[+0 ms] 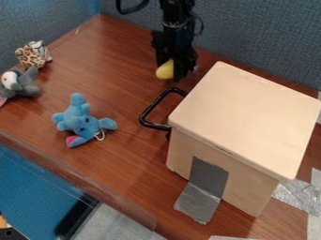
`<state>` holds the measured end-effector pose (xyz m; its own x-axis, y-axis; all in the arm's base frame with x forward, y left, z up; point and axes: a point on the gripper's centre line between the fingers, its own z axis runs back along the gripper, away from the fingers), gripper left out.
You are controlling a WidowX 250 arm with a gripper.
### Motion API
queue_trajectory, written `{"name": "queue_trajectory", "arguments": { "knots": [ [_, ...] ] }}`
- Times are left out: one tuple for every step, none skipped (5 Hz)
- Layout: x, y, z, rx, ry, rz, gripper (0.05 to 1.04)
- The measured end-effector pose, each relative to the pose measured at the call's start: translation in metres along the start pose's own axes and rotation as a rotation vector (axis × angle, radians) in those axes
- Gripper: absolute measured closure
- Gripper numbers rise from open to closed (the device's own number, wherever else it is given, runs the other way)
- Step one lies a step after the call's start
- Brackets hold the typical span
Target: Move the banana toy at the middle of the table
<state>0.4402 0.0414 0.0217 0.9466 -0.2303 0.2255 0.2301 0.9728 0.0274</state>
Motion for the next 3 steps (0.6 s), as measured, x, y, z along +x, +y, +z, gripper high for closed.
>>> {"name": "queue_trajectory", "arguments": {
  "knots": [
    [-0.0062,-0.0022,-0.0036,-0.013,0.034,0.007,0.533],
    [-0.0137,-0.0051,-0.0126,-0.033,0.076,0.009,0.462],
    [-0.0108,-0.0060,-0.0084,-0.045,0.080,0.013,0.168]
  ]
}}
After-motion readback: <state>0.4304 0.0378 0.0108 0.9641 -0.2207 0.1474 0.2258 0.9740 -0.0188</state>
